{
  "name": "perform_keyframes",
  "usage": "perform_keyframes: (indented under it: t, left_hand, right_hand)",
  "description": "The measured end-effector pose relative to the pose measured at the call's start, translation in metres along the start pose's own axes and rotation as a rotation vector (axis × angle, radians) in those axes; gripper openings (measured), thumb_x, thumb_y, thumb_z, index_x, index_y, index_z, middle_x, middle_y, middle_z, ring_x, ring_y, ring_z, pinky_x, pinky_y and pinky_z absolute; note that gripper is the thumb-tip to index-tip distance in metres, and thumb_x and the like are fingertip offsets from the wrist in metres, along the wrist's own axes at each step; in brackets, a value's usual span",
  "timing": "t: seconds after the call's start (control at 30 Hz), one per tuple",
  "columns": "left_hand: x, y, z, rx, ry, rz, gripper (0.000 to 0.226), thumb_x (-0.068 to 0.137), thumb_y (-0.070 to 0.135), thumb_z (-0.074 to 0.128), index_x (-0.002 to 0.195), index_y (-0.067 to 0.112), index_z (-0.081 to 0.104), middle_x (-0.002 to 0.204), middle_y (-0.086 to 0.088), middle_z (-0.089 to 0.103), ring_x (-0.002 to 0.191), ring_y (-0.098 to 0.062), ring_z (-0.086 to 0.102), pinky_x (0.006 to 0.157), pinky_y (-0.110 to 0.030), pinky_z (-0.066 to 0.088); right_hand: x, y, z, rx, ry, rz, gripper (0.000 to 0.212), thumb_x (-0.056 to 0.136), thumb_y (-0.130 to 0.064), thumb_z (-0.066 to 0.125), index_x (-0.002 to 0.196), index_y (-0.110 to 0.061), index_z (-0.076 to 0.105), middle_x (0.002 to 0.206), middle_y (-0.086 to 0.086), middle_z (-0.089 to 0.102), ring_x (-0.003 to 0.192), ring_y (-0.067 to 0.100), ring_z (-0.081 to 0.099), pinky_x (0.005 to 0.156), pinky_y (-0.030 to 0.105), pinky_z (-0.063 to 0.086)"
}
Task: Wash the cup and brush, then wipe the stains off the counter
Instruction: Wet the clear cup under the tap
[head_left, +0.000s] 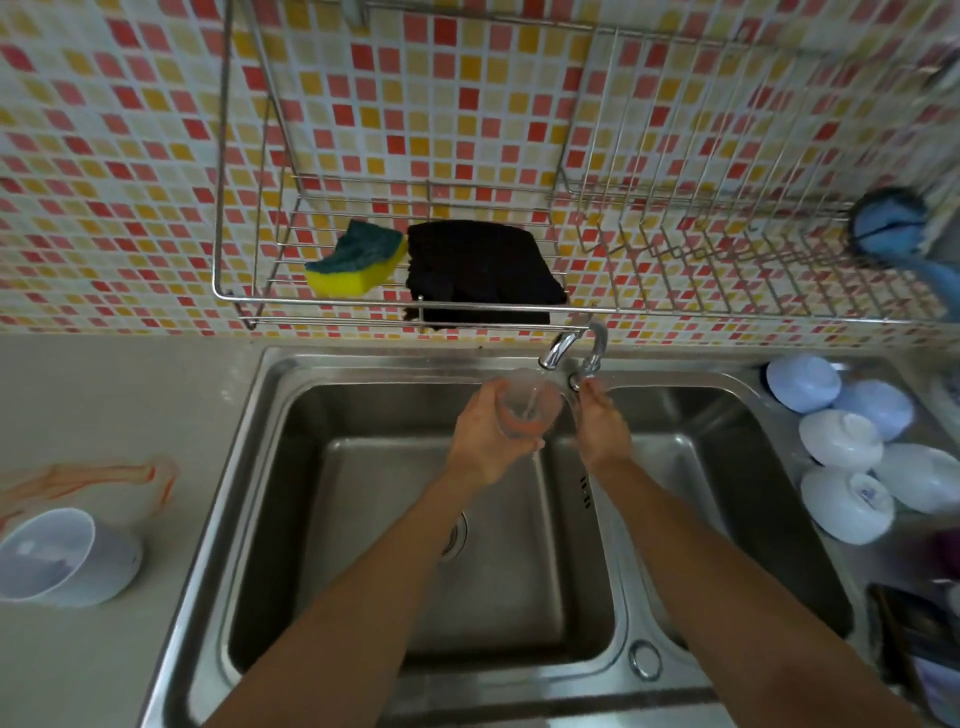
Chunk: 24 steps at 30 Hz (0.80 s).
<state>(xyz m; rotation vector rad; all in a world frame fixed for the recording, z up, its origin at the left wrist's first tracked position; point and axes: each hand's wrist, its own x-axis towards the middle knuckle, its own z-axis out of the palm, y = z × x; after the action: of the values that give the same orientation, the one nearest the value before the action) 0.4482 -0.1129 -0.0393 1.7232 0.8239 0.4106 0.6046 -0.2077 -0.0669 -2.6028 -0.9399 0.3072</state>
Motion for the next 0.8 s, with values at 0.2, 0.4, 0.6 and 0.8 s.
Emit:
perform_keyframes:
  t: [0.2, 0.4, 0.6, 0.8]
  left_hand:
    - [0.005, 0.016, 0.005, 0.005, 0.036, -0.038, 0.093, 0.055, 0.021, 0.091, 0.135, 0.023, 0.042, 0.128, 0.0, 0.055, 0.115, -0.018, 0.056, 0.098, -0.038, 0.05]
    - [0.01, 0.024, 0.017, 0.035, 0.074, -0.032, 0.085, 0.063, 0.025, 0.088, 0.135, 0.02, 0.043, 0.122, 0.006, 0.056, 0.104, -0.007, 0.056, 0.083, -0.013, 0.046]
    - [0.015, 0.025, 0.021, 0.075, 0.088, -0.045, 0.091, 0.057, 0.03, 0.09, 0.135, 0.022, 0.042, 0.124, 0.003, 0.055, 0.111, -0.017, 0.055, 0.092, -0.032, 0.05]
    - [0.019, 0.036, 0.032, 0.085, 0.079, -0.019, 0.086, 0.059, 0.03, 0.088, 0.132, 0.02, 0.044, 0.122, -0.001, 0.057, 0.11, -0.02, 0.056, 0.093, -0.036, 0.05]
  right_hand:
    - [-0.002, 0.004, -0.012, -0.015, -0.025, -0.133, 0.041, 0.097, -0.003, 0.041, 0.138, 0.0, 0.042, 0.146, 0.018, 0.04, 0.133, 0.034, 0.037, 0.106, 0.04, 0.032]
    - [0.009, 0.016, -0.016, 0.101, 0.025, -0.061, 0.025, 0.102, -0.032, 0.041, 0.119, -0.027, 0.059, 0.115, 0.007, 0.066, 0.095, 0.025, 0.063, 0.084, 0.027, 0.044]
    - [0.015, 0.014, -0.016, 0.108, 0.036, -0.07, 0.025, 0.1, -0.024, 0.046, 0.119, -0.022, 0.062, 0.107, 0.013, 0.069, 0.094, 0.034, 0.066, 0.089, 0.037, 0.051]
    - [0.02, 0.013, -0.017, 0.063, 0.04, -0.061, 0.022, 0.099, -0.021, 0.047, 0.115, -0.018, 0.063, 0.099, 0.018, 0.07, 0.09, 0.037, 0.066, 0.082, 0.041, 0.054]
